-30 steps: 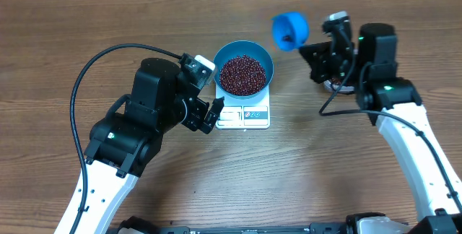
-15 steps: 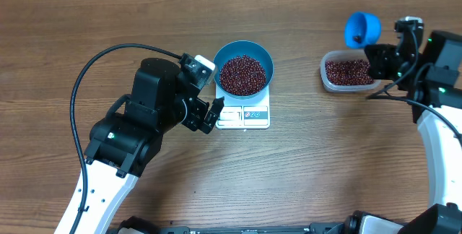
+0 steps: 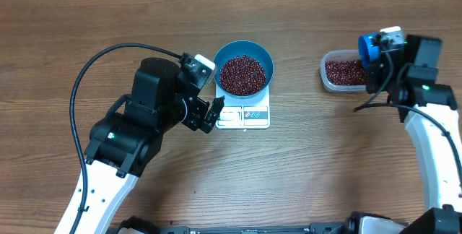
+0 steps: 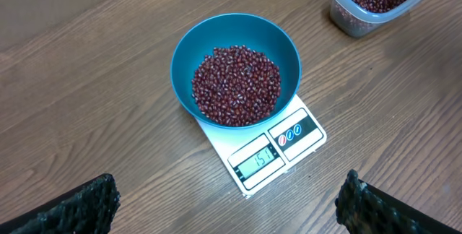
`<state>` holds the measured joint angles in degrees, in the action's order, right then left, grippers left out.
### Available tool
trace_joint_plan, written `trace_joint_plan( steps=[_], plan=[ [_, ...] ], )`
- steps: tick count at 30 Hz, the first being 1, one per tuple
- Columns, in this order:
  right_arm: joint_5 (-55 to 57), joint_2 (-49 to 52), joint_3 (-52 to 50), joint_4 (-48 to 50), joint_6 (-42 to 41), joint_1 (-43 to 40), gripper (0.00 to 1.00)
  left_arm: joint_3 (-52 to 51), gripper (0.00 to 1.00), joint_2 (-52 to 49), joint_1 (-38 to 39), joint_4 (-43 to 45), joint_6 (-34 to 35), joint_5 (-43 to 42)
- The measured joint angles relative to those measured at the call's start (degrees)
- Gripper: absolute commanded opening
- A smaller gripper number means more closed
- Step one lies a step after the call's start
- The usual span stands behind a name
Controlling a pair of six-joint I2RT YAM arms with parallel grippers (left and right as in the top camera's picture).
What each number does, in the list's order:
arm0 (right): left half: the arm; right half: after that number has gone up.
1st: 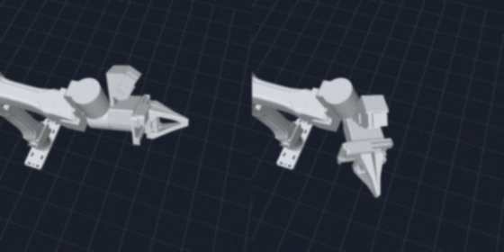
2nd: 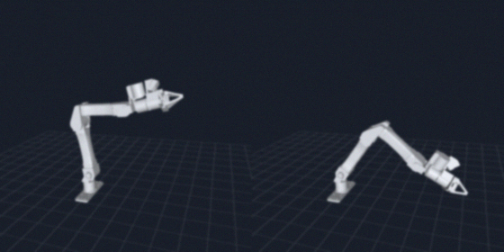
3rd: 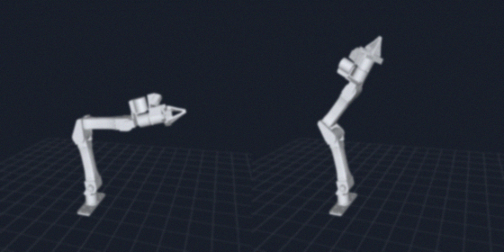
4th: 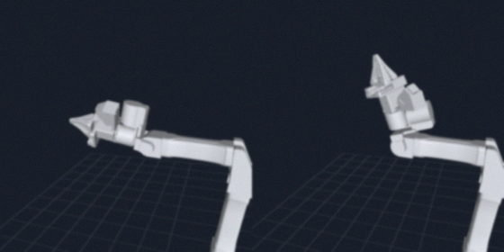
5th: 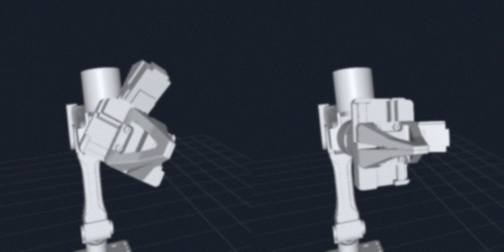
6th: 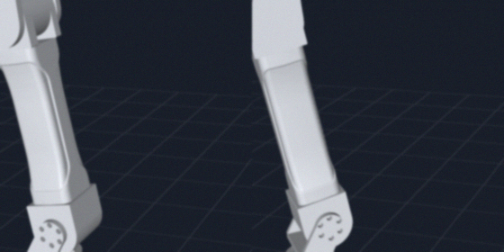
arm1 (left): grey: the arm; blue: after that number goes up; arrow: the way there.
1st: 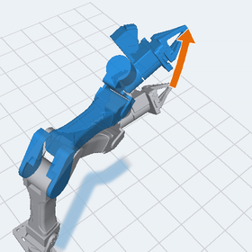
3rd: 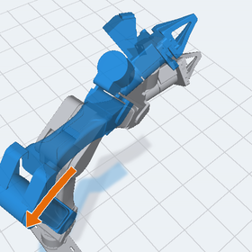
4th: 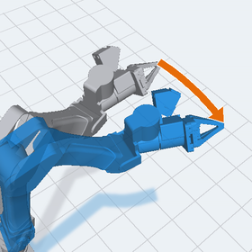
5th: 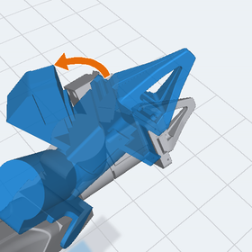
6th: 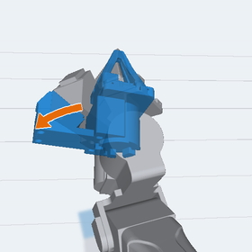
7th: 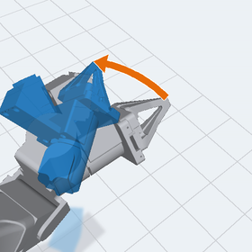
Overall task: Scoop item into bowl and weigh 150g on scale
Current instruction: 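Carry the blue scoop right to the clear bean tub, then lower the scoop into the tub and open the right gripper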
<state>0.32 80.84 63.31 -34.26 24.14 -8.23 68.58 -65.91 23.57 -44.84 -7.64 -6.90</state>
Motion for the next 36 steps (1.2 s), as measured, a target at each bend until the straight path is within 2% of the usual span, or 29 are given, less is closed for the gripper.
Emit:
trace_joint_plan(
  steps=[8, 11, 17, 22, 28, 29, 30, 31, 33, 36],
  plan=[
    [14.1, 0.0, 0.0, -0.04, 1.16, 10.47, 0.04, 0.0, 1.0, 0.0, 0.0, 0.33, 0.0, 0.0],
    [15.67, 0.0, 0.0, 0.0, -4.26, 11.1, 0.04, 0.02, 1.0, 0.0, 0.0, 0.31, 0.0, 0.0],
    [11.45, 0.0, 0.0, -1.11, -31.28, 9.73, 0.04, 0.02, 1.0, 0.0, 0.0, 0.31, 0.0, 0.02],
    [6.73, 1.4, 0.0, -1.07, -58.86, 9.66, 0.04, 0.0, 1.0, 0.0, 0.0, 0.31, 0.0, 0.0],
    [6.62, 5.84, 0.0, -0.9, -77.48, 9.66, 0.08, 0.02, 1.0, 0.0, 0.0, 0.31, 0.0, 0.0],
    [6.62, 6.69, 0.0, -0.9, -79.73, 9.66, 0.17, 0.02, 0.99, 0.0, 0.0, 0.31, 0.0, 0.0],
    [6.71, 7.34, 0.0, -0.87, -82.05, 9.66, 0.55, 0.0, 1.0, 0.0, 0.0, 0.31, 0.0, 0.0],
    [6.71, 8.07, 0.0, -0.9, -83.84, 9.66, 0.75, 0.0, 1.0, 0.0, 0.0, 0.31, 0.0, 0.0],
    [6.71, 8.72, 0.0, -0.87, -85.68, 9.66, 1.0, 0.0, 1.0, 0.0, 0.0, 0.31, 0.0, 0.0],
    [6.75, 8.92, 0.0, -0.85, -86.77, 9.66, 1.0, 0.0, 0.99, 0.0, 0.0, 0.31, 0.0, 0.0]
  ],
)
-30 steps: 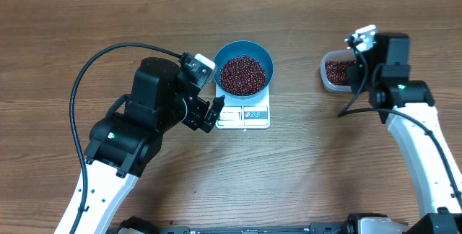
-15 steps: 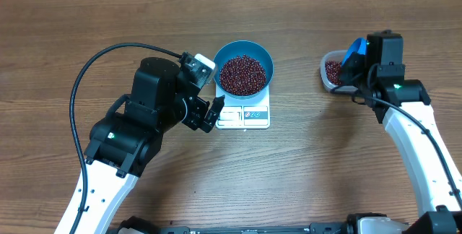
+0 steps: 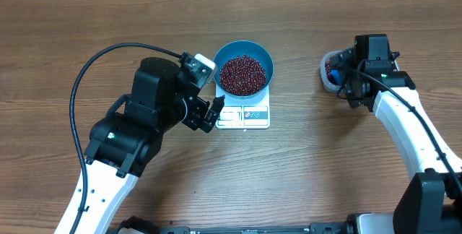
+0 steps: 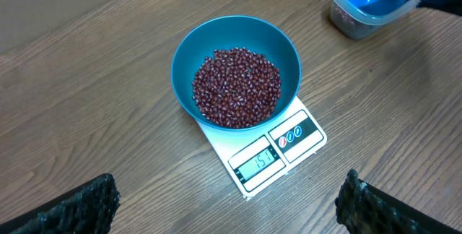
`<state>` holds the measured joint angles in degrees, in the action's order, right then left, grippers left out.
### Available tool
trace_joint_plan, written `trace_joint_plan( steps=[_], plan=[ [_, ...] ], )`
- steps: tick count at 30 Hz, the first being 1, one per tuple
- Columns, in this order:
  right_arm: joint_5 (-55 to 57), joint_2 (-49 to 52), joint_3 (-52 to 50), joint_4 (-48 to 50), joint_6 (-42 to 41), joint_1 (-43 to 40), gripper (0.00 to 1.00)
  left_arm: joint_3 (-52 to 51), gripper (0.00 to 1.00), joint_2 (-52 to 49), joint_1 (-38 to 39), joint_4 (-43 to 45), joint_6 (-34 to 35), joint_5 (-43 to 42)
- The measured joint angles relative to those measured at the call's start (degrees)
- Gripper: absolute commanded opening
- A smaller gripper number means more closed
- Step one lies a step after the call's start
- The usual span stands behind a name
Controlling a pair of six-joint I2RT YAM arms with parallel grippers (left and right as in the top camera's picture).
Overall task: Scoop item into bowl and weigh 150g on scale
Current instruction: 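Lower the scoop into the tub and open the right gripper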
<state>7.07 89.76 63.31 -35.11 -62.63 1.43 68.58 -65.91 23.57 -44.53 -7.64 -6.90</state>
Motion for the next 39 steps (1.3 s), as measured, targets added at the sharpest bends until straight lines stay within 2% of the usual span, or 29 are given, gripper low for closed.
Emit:
trace_joint_plan(
  steps=[8, 12, 21, 27, 39],
  plan=[
    [0.68, -0.83, 0.0, -1.84, 6.21, -1.53, 1.0, 0.02, 1.0, 0.0, 0.0, 0.0, 0.0, 0.0],
    [2.84, -5.16, 0.0, -4.52, 10.58, -1.9, 1.0, 0.0, 1.0, 0.0, 0.0, 0.04, 0.0, 0.0],
    [3.67, -18.05, 0.0, -9.18, 30.58, -1.88, 1.0, 0.0, 1.0, 0.0, 0.0, 0.02, 0.0, 0.0],
    [3.61, -20.65, 0.0, -15.76, 40.09, -1.88, 1.0, 0.02, 0.99, 0.0, 0.0, 0.02, 0.0, 0.0],
    [3.61, -20.65, 0.0, -18.08, 43.89, -1.88, 1.0, 0.0, 0.99, 0.0, 0.0, 0.0, 0.0, 0.0]
  ],
)
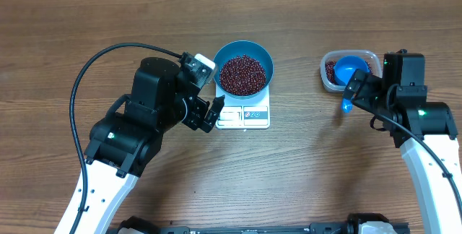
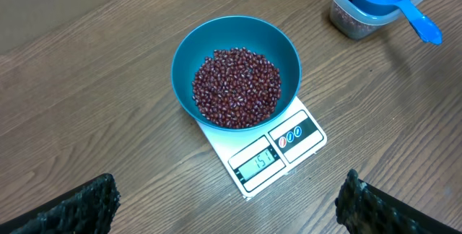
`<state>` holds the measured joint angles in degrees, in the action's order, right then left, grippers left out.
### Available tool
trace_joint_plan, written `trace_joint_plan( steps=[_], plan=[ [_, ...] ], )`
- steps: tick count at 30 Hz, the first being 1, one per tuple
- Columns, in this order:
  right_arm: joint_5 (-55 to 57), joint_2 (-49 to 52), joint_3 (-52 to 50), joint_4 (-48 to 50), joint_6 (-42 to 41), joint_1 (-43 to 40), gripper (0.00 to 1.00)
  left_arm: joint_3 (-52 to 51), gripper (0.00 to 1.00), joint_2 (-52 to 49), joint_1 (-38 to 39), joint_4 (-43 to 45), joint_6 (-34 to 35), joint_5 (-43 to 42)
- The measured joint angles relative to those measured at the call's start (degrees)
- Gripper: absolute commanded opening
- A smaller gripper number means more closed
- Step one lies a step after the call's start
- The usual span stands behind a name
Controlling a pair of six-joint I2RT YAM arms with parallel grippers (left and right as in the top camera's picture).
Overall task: Scoop item into bowl and weigh 150g on scale
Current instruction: 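Lower the scoop into the tub and open the right gripper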
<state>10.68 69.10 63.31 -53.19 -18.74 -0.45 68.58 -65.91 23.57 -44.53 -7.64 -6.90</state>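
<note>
A blue bowl (image 1: 244,75) full of red beans stands on the white scale (image 1: 244,116). In the left wrist view the bowl (image 2: 236,82) sits on the scale (image 2: 271,154), whose display reads about 151. The blue scoop (image 1: 351,70) lies in the clear bean container (image 1: 364,59), its handle sticking out over the rim. The left wrist view shows the scoop free of any gripper. My right gripper (image 1: 364,95) is just right of the handle, open and empty. My left gripper (image 1: 209,113) hangs open to the left of the scale, its fingertips (image 2: 86,205) wide apart.
Bare wooden table (image 1: 303,176) surrounds the scale and the container. A black cable (image 1: 94,68) loops off my left arm on the left side.
My right gripper was down on the container with the scoop. Now it has let go and sits back to the right, with the scoop lying in the container. The left arm has not moved.
My right gripper first held the blue scoop up at the container's right side, the scale reading about 151. Then it was down at the container with the scoop inside. Now the scoop rests there alone and the reading is unchanged.
</note>
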Motion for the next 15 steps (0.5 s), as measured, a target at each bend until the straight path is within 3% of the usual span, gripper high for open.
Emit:
trace_joint_plan(
  steps=[15],
  plan=[
    [0.02, 0.0, 0.0, 0.0, 0.42, 0.0, 1.0, 0.02, 1.0, 0.0, 0.0, 0.0, 0.0, 0.0]
  ],
)
